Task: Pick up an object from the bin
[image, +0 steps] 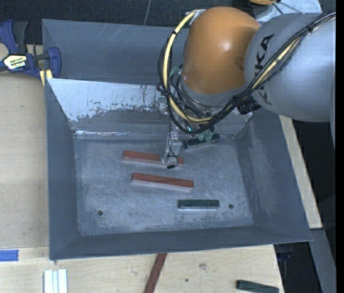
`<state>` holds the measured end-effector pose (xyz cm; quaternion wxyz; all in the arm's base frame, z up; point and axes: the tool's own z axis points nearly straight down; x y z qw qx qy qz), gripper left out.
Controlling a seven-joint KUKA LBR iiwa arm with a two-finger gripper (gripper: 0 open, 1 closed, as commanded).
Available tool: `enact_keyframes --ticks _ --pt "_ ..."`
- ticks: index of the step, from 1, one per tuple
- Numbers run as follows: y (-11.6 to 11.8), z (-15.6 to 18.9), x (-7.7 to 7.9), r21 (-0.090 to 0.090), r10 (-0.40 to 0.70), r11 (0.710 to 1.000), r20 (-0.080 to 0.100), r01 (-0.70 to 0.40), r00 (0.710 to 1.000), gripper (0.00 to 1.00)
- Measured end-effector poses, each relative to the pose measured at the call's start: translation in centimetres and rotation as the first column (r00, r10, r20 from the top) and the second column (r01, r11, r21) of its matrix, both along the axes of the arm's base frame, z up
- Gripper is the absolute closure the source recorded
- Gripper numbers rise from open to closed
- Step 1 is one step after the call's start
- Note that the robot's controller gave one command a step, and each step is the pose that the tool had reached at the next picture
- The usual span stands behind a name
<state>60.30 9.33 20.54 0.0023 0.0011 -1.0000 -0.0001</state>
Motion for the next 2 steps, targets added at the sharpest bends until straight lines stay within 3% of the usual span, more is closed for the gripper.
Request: enact_keyframes --ticks 1,2 --pt "0.0 0.5 0.2 0.001 -0.002 1.000 0.008 0.002 1.000 0.00" --pt "-1.8 -6.5 0.3 0.001 -0.116 0.993 0.011 0.116 0.993 0.00"
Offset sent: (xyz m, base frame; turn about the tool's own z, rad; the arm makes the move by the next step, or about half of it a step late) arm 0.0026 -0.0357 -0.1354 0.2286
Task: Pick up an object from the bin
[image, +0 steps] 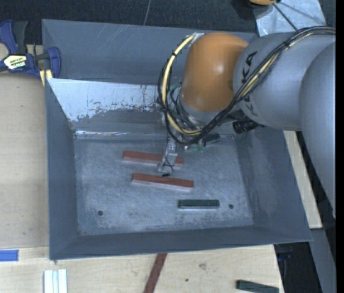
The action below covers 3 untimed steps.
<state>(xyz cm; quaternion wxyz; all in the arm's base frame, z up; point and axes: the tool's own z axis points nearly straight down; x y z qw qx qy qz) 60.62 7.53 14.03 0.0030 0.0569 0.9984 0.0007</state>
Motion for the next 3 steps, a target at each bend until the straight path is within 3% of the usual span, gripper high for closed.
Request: enact_keyframes --ticks 1,2,3 --pt "-0.7 -1.9 0.2 -0.001 -0.034 0.999 -0.006 0.034 0.999 0.00" --pt "-1.2 -0.4 0.4 0.000 -0.175 0.985 -0.001 0.175 0.985 0.00" --pt "-1.2 -7.0 -0.2 0.001 -0.244 0.970 -0.005 0.244 0.970 0.00"
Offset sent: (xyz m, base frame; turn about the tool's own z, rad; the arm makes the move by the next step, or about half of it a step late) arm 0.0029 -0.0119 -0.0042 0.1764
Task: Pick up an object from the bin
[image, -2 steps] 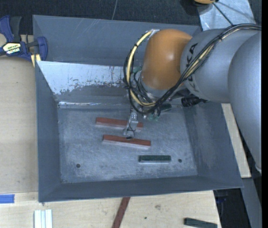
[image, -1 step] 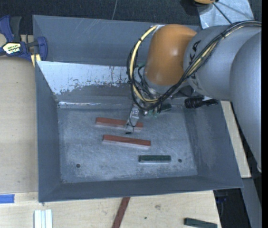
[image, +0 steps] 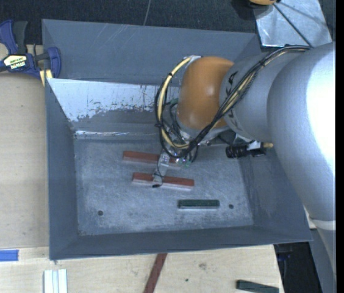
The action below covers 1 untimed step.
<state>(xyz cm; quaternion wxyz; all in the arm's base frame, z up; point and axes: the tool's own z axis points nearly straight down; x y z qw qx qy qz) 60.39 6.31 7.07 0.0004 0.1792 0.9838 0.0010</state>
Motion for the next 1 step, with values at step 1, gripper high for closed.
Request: enact_keyframes --ticks 1 --pt "-0.55 0.31 -0.75 0.000 -0.012 1.000 0.011 0.012 1.000 1.00"
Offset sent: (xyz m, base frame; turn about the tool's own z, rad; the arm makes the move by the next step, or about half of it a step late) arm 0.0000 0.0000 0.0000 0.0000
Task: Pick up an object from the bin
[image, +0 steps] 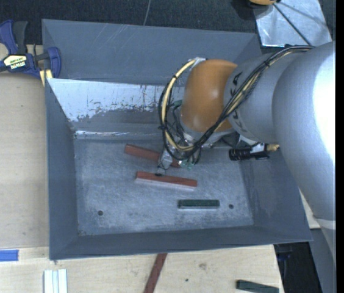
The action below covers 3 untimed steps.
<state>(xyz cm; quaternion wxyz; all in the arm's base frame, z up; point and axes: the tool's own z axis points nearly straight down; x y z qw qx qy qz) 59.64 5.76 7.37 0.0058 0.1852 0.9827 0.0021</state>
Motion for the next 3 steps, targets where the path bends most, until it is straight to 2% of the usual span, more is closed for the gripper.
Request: enact_keyframes --ticks 2,3 --pt "0.0 0.2 -0.1 0.000 0.000 1.000 -0.002 0.000 1.000 1.00" --pt "-0.1 1.6 -0.3 -0.001 0.000 1.000 -0.012 0.000 1.000 1.00"
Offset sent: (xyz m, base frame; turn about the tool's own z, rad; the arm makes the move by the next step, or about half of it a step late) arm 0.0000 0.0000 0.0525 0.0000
